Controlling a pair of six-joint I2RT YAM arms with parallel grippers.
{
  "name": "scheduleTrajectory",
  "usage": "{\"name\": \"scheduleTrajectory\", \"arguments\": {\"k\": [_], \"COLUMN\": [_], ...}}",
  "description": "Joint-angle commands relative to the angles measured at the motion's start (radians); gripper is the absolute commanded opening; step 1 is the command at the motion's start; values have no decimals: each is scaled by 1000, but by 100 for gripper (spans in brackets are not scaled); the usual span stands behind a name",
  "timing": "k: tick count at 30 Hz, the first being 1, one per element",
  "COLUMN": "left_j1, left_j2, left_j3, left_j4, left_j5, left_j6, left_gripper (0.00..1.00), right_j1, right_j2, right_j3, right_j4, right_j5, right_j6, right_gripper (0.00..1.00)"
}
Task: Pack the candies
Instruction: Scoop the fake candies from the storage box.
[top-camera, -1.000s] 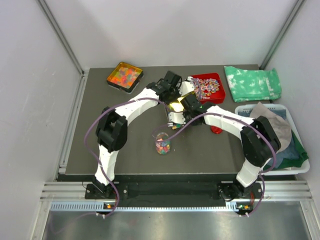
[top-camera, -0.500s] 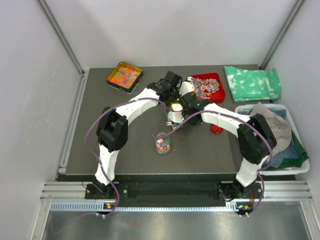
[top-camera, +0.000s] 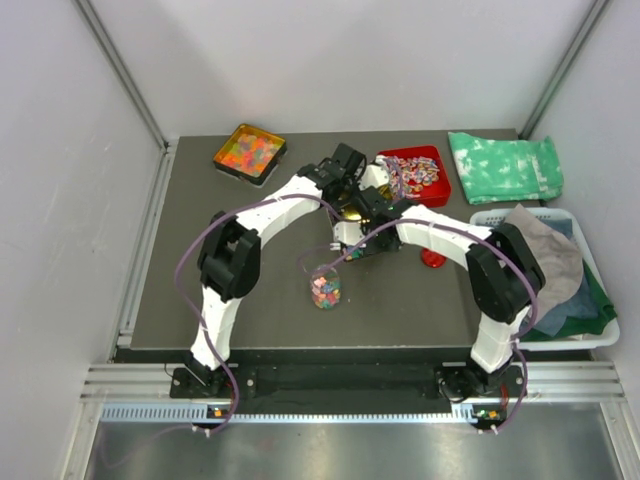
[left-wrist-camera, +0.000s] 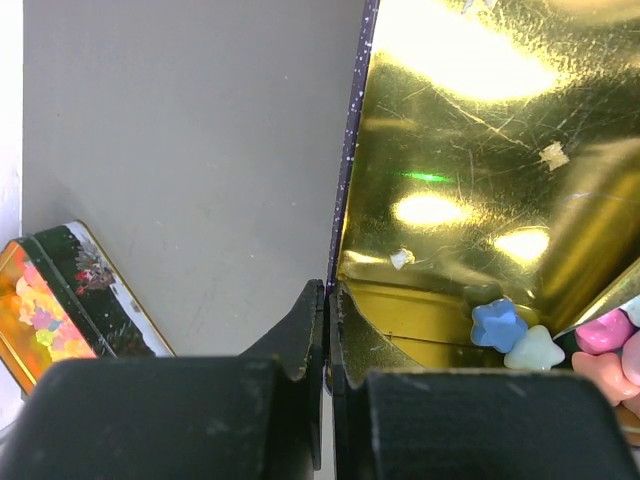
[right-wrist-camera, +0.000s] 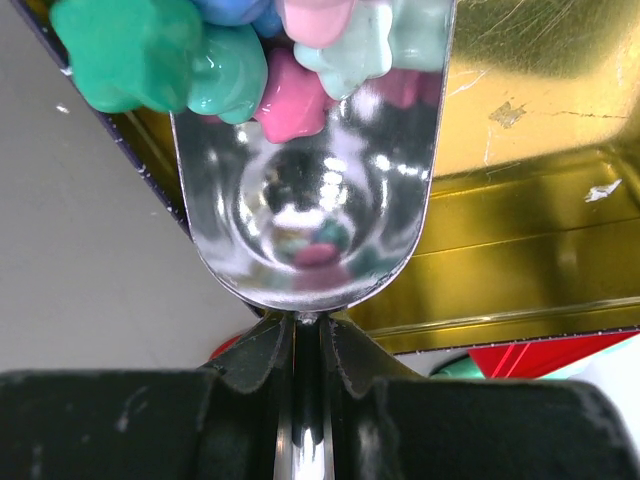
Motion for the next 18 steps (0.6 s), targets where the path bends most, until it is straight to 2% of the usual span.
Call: {"name": "scheduleTrajectory", "arguments": {"k": [1,18], "left_j1": [1,1], "left_j2": [-4,26], "left_j3": [68,78], "left_j4": [86,37], "left_j5": [-48,-67], "left_j6": [-20,-8], "left_gripper": [0,0], "right_j1": [18,-14], "right_j2": [39,112], "right_j3": [38,155], "right_j4": [-81,-149], "right_j5": [-35,-123], "right_j6": [44,220], "right_gripper": [0,0]}}
